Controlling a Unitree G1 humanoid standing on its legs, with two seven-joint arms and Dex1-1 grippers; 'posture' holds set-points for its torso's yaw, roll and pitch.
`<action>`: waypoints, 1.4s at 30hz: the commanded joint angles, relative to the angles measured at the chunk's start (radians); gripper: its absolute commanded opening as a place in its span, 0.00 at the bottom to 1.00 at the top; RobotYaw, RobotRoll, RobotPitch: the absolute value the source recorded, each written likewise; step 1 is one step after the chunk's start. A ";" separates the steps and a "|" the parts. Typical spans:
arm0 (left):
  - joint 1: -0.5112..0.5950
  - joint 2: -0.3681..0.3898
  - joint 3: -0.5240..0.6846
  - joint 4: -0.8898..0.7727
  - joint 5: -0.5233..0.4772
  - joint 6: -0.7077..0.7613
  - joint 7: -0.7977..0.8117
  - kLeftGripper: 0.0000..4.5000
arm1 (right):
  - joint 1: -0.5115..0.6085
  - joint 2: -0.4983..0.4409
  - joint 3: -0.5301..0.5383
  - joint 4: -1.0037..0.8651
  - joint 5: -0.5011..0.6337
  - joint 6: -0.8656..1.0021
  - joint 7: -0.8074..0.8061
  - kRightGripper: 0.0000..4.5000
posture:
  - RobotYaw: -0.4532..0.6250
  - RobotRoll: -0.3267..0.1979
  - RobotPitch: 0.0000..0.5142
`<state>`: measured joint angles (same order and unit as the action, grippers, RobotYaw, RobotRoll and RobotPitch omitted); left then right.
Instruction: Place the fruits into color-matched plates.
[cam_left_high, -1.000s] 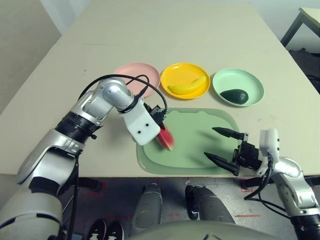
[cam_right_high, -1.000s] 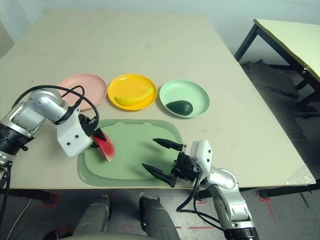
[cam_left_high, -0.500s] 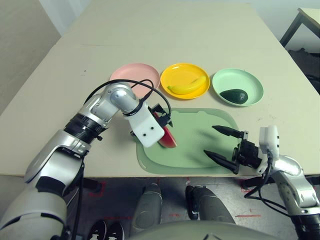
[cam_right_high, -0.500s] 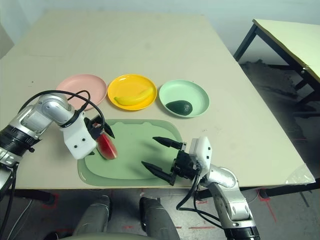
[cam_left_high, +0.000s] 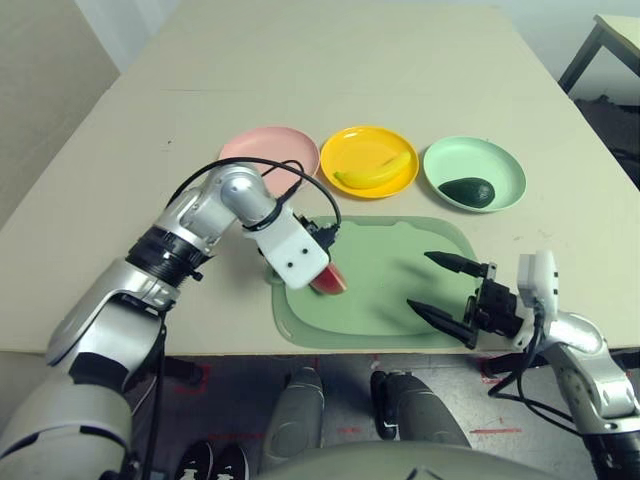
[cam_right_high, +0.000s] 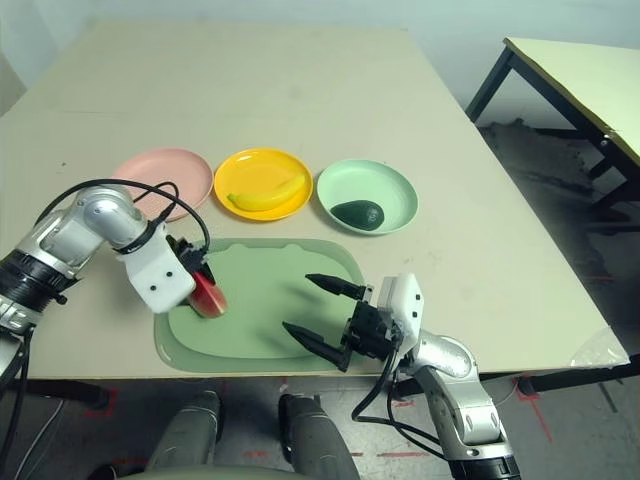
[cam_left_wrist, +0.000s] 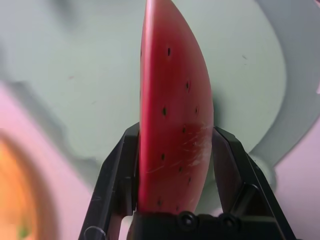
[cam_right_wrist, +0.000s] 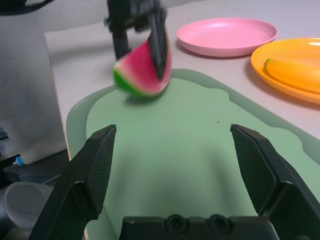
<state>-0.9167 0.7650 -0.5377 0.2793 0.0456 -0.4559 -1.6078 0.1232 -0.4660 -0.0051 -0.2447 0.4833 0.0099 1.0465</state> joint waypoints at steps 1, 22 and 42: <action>-0.056 0.035 0.061 0.011 -0.027 0.025 -0.007 0.49 | 0.023 -0.010 -0.003 -0.037 0.023 0.015 -0.007 1.00 | 0.46 0.62 0.34; -0.355 0.040 0.016 0.915 0.581 -0.283 0.862 0.49 | 0.175 0.115 -0.008 -0.282 -0.055 0.048 -0.409 1.00 | 0.40 0.62 0.35; -0.298 -0.079 -0.032 1.045 0.669 -0.247 1.027 0.56 | 0.293 0.100 -0.072 -0.299 -0.036 0.003 -0.422 1.00 | 0.37 0.62 0.36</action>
<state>-1.2321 0.6842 -0.5664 1.3097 0.7084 -0.6982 -0.5734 0.4038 -0.3597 -0.0673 -0.5321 0.4343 0.0223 0.6196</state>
